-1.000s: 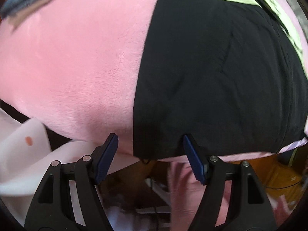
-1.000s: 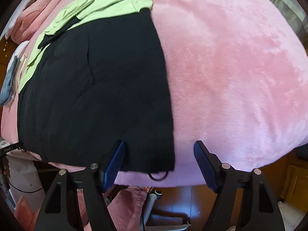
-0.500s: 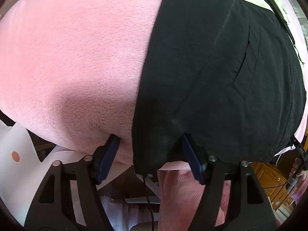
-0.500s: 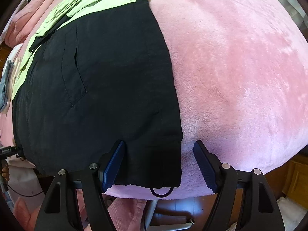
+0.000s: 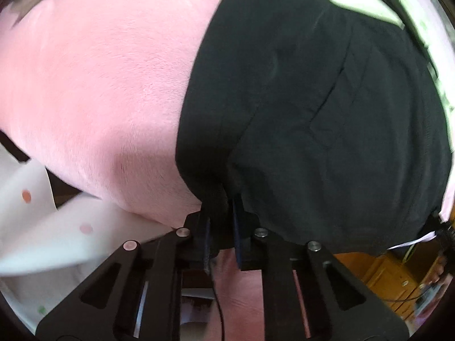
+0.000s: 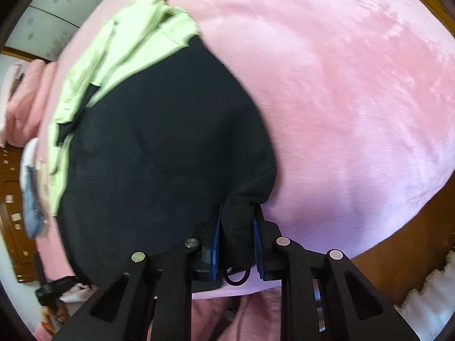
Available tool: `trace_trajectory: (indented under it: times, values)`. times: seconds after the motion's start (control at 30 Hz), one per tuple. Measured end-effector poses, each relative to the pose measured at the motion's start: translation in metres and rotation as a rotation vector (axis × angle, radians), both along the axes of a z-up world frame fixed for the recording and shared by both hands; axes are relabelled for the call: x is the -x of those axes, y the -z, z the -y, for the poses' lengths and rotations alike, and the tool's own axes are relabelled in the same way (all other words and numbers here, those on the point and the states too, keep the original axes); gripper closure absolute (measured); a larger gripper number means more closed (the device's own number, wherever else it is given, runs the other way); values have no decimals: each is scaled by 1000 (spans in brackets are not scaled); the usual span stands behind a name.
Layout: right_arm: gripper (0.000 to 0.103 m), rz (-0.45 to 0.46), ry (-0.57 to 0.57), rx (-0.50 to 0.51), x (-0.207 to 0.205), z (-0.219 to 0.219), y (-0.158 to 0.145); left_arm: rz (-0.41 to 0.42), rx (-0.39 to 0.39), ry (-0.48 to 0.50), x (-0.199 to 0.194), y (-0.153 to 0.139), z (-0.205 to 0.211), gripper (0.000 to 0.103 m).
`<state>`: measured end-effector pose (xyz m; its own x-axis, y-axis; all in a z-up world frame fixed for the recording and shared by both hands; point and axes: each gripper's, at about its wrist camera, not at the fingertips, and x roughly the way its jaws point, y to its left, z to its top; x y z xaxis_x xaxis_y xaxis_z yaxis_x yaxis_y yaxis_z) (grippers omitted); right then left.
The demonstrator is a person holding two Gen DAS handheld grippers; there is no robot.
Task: Fold large clothes
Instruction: 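Lift the black hem and fold it over the jacket body with both tools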
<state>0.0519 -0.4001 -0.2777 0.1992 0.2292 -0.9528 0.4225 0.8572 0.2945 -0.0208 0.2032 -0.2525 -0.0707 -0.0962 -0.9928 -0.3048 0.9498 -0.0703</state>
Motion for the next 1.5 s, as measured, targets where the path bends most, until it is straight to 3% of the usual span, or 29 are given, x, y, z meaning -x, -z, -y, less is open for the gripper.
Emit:
trace_trajectory:
  times: [0.17,0.33,0.47,0.53,0.63,0.7,0.87,1.1,1.3,1.5]
  values:
    - [84,95,8,-143,-3,-27,-35,178,163,-143,5,-47,5,95]
    - [84,221,102,-301,-11,-52,-63,375,339,-261,-13,-96,29,96]
    - [84,294,247,-416,-17,-71,-82,477,476,-283,-47,-130,44,97]
    - [84,375,293,-468,-31,-87,-98,525,515,-281,-52,-142,52,97]
    - [85,487,314,-546,-49,-89,-122,648,563,-277,-79,-180,62,97]
    - [85,537,291,-552,-65,-88,-141,726,588,-288,-103,-209,43,97]
    - [86,682,322,-601,-89,-68,-182,889,634,-370,-130,-258,3,97]
    - [86,871,456,-618,-103,-32,-230,982,603,-463,-162,-290,-76,97]
    - [86,944,493,-533,-124,-21,-244,971,578,-503,-193,-283,-123,97]
    - [86,932,592,-531,-158,26,-237,945,499,-566,-221,-258,-123,97]
